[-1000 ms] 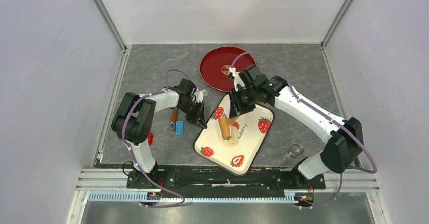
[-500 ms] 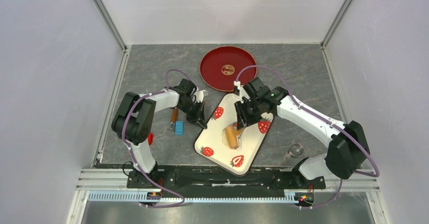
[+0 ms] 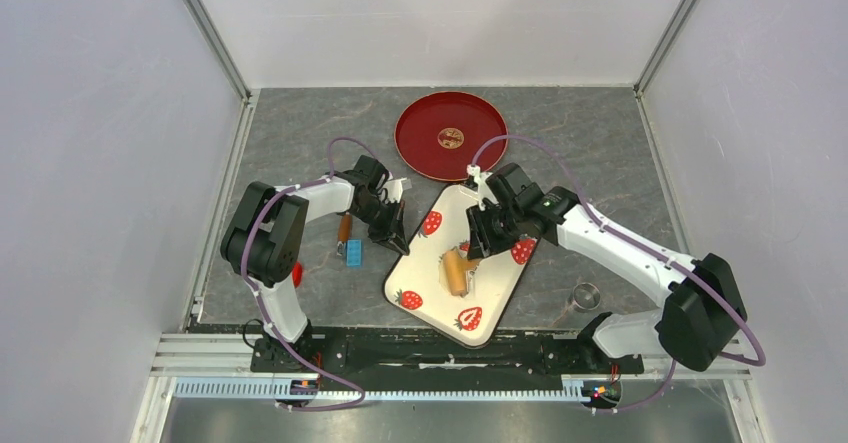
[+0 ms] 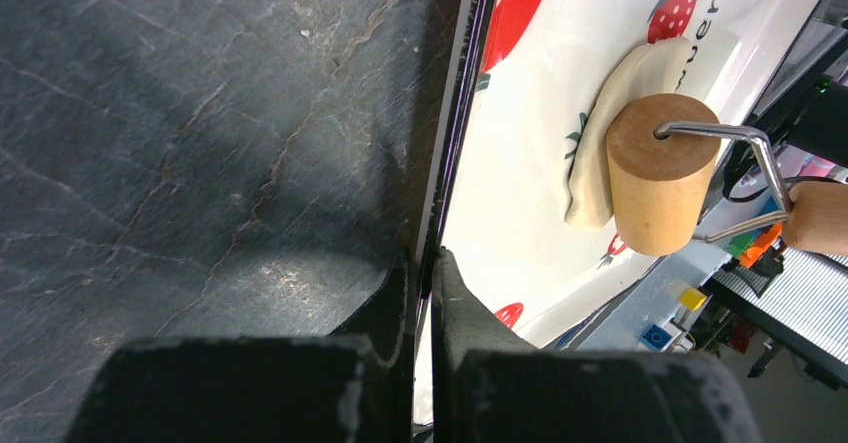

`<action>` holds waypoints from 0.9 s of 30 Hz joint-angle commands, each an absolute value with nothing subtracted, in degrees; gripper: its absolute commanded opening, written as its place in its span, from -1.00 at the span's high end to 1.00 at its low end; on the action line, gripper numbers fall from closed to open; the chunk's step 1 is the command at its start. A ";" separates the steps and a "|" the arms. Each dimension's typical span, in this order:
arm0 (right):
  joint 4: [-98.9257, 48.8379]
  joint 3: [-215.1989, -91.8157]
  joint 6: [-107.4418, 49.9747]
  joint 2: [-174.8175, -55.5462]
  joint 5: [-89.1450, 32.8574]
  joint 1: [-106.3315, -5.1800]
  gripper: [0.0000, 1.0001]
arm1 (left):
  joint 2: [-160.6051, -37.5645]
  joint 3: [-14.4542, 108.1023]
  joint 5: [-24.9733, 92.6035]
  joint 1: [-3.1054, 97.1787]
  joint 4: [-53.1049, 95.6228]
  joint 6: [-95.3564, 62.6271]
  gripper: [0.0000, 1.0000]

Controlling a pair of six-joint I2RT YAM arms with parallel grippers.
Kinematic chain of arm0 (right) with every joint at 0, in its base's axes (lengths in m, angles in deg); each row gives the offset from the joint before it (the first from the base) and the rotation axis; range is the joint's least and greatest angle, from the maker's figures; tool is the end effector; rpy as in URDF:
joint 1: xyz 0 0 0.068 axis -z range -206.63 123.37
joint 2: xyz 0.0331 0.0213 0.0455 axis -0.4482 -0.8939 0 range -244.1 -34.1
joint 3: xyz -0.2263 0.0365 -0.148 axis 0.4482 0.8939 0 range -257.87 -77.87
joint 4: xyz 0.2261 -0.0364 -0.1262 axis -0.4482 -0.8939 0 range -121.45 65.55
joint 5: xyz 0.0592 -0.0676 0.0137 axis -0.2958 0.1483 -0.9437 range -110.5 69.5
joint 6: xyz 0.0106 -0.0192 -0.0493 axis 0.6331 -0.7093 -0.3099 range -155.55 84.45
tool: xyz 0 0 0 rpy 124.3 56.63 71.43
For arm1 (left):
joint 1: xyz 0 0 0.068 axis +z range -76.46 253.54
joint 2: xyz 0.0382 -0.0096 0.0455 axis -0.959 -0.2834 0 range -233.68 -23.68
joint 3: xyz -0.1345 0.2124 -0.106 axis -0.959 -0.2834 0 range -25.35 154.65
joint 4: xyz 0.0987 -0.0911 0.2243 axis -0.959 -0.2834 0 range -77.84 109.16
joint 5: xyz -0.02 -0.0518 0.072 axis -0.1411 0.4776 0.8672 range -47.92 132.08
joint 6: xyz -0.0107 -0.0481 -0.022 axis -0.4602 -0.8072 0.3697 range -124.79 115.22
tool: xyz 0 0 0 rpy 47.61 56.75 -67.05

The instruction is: Roll out the dumpling wrappers from the dough

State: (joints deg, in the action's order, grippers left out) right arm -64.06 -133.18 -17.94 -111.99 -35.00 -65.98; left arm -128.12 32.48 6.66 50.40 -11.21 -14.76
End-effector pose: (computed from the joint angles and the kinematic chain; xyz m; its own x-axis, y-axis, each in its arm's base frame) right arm 0.1988 0.1746 0.2370 -0.8650 -0.3305 -0.3776 -0.4643 0.8126 0.3522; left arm 0.2871 -0.1450 0.1320 -0.9586 0.2561 -0.1241 0.2785 0.7538 -0.5951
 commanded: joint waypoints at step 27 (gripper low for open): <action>-70.15 -155.98 -22.81 -122.04 -40.27 -69.83 1.00 | -131.21 31.88 16.67 49.96 -14.75 -10.68 0.96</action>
State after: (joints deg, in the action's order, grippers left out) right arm -66.18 -146.03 -20.96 -122.00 -39.75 -70.33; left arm -128.14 32.85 7.31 50.18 -11.76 -14.72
